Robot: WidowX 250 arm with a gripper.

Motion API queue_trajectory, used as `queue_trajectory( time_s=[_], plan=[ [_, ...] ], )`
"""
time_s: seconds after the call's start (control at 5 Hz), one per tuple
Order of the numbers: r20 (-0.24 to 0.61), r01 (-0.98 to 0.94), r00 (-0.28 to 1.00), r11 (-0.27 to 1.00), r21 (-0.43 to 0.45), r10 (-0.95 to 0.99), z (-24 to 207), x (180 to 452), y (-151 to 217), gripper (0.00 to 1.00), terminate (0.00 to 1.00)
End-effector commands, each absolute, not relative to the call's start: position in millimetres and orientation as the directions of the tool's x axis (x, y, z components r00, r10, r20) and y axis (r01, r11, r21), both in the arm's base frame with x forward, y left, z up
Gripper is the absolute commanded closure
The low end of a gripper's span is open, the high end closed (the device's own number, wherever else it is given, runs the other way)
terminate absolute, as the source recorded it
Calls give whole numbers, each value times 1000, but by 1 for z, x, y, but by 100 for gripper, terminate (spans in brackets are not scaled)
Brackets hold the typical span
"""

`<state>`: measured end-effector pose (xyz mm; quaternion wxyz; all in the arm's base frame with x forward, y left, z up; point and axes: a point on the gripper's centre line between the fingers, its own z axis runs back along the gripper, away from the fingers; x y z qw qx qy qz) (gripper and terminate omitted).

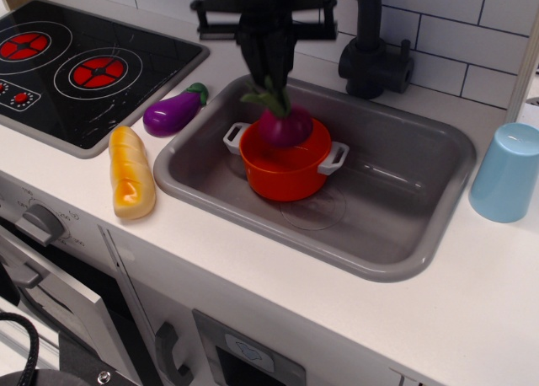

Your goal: Put beet in pot sink

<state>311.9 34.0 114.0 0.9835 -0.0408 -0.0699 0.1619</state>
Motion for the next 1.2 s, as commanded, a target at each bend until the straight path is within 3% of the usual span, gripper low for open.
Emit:
queue_trajectory(
  time_s=[0.0,0.4,0.6,0.8,1.0],
  plan=[
    [151,-323,930,941,-105,336,105,319,51,100,0],
    [153,-305,938,951,-55,310,76,321,46,100,0],
    [178,-317,930,947,-62,323,75,328,48,100,0],
    [155,-346,923,936,-60,351,73,332,49,0,0],
    [154,-340,926,938,-65,346,75,332,47,0,0]
  ],
)
